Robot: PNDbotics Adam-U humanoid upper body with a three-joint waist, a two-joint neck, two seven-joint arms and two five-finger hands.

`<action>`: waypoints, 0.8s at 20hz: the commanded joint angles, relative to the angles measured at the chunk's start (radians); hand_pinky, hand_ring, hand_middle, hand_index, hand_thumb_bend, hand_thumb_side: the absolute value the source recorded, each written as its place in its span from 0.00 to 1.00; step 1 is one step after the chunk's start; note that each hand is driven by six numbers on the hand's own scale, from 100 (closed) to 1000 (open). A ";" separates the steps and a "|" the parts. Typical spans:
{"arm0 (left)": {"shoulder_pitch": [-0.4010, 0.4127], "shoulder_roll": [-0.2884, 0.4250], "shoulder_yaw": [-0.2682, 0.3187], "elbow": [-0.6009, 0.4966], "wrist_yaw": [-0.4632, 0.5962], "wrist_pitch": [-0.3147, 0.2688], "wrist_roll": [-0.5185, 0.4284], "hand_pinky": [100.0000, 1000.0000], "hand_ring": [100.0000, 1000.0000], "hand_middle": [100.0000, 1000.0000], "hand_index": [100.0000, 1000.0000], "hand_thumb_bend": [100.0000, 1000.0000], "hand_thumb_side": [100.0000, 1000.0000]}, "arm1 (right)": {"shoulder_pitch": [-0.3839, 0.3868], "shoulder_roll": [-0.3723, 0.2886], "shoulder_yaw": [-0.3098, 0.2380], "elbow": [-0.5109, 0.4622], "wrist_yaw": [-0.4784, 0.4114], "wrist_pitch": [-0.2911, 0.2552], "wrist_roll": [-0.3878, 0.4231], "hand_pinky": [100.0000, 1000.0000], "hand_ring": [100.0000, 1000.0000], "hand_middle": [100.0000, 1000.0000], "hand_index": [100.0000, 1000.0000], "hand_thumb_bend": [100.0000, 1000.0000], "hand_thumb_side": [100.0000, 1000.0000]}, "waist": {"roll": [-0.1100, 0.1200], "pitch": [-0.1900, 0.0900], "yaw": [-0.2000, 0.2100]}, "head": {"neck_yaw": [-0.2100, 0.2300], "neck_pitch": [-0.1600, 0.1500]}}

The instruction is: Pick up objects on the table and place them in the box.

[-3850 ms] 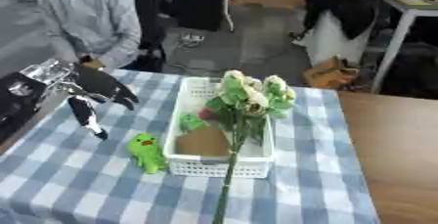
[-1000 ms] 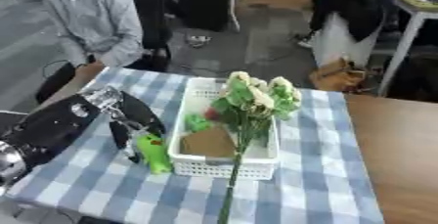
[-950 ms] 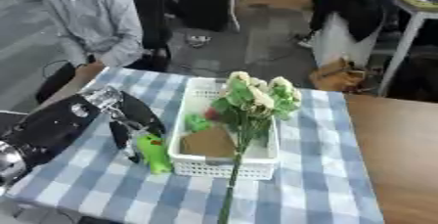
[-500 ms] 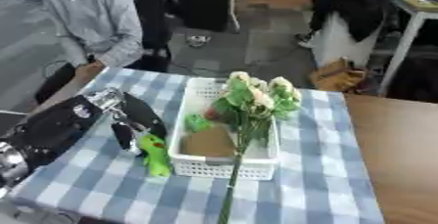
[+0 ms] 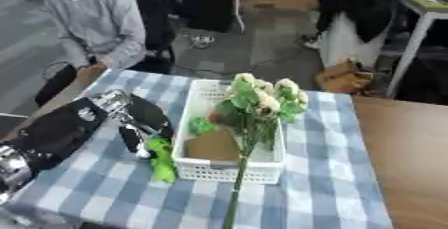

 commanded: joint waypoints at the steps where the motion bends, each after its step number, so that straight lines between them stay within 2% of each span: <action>1: -0.026 0.011 0.004 -0.012 -0.014 0.000 0.024 0.57 0.74 0.66 0.73 0.14 0.65 | -0.016 -0.031 -0.004 -0.015 -0.013 -0.043 -0.044 0.70 0.72 0.66 0.64 0.00 0.50 | 0.007 -0.011 -0.001 | 0.001 -0.006; 2: -0.026 0.010 0.005 -0.013 -0.021 0.000 0.032 0.57 0.74 0.66 0.73 0.14 0.65 | -0.016 -0.031 -0.004 -0.015 -0.014 -0.043 -0.043 0.70 0.72 0.66 0.64 0.00 0.50 | 0.007 -0.011 -0.001 | 0.001 -0.005; 3: -0.027 0.009 0.006 -0.012 -0.029 0.000 0.040 0.54 0.70 0.61 0.68 0.13 0.58 | -0.017 -0.031 -0.004 -0.015 -0.015 -0.043 -0.043 0.70 0.72 0.66 0.64 0.00 0.50 | 0.007 -0.011 0.000 | 0.001 -0.004; 4: -0.029 0.007 0.007 -0.014 -0.036 0.000 0.049 0.54 0.70 0.61 0.68 0.13 0.58 | -0.017 -0.031 -0.004 -0.015 -0.017 -0.043 -0.043 0.70 0.72 0.66 0.64 0.00 0.50 | 0.007 -0.011 0.000 | 0.002 -0.003; 5: -0.030 0.005 0.007 -0.015 -0.043 0.000 0.060 0.49 0.64 0.55 0.62 0.10 0.53 | -0.017 -0.032 -0.005 -0.015 -0.018 -0.043 -0.043 0.70 0.72 0.66 0.64 0.00 0.50 | 0.007 -0.011 0.000 | 0.002 -0.003; 6: -0.032 0.004 0.008 -0.017 -0.049 0.000 0.072 0.49 0.64 0.55 0.62 0.10 0.53 | -0.017 -0.032 -0.005 -0.015 -0.018 -0.043 -0.043 0.70 0.72 0.66 0.64 0.00 0.50 | 0.007 -0.012 0.000 | 0.002 -0.002; 7: -0.033 0.003 0.008 -0.019 -0.055 0.000 0.085 0.43 0.56 0.49 0.55 0.09 0.47 | -0.017 -0.032 -0.005 -0.015 -0.019 -0.043 -0.043 0.70 0.72 0.66 0.64 0.00 0.50 | 0.007 -0.012 0.000 | 0.002 -0.002; 8: -0.035 0.002 0.007 -0.024 -0.062 0.000 0.098 0.42 0.54 0.48 0.53 0.08 0.46 | -0.017 -0.032 -0.005 -0.015 -0.019 -0.043 -0.043 0.70 0.72 0.66 0.64 0.00 0.50 | 0.007 -0.012 0.000 | 0.003 -0.001; 9: -0.037 0.002 0.005 -0.027 -0.069 0.000 0.111 0.35 0.46 0.41 0.48 0.05 0.39 | -0.017 -0.032 -0.005 -0.015 -0.020 -0.043 -0.044 0.70 0.72 0.66 0.64 0.00 0.50 | 0.007 -0.012 0.000 | 0.003 0.000; 10: -0.038 0.002 0.004 -0.029 -0.075 0.000 0.123 0.35 0.46 0.41 0.48 0.05 0.39 | -0.017 -0.032 -0.005 -0.015 -0.020 -0.043 -0.044 0.70 0.72 0.66 0.64 0.00 0.50 | 0.007 -0.012 0.000 | 0.003 0.001; 13: -0.042 0.002 0.006 -0.026 -0.096 0.000 0.146 0.24 0.35 0.32 0.40 0.00 0.28 | -0.017 -0.033 -0.005 -0.015 -0.021 -0.043 -0.044 0.70 0.72 0.66 0.64 0.00 0.50 | 0.008 -0.013 0.001 | 0.003 0.004; 16: -0.045 0.001 0.014 -0.012 -0.113 0.000 0.155 0.22 0.33 0.30 0.39 0.00 0.25 | -0.017 -0.033 -0.006 -0.015 -0.022 -0.042 -0.046 0.70 0.72 0.66 0.64 0.00 0.50 | 0.008 -0.014 0.002 | 0.003 0.005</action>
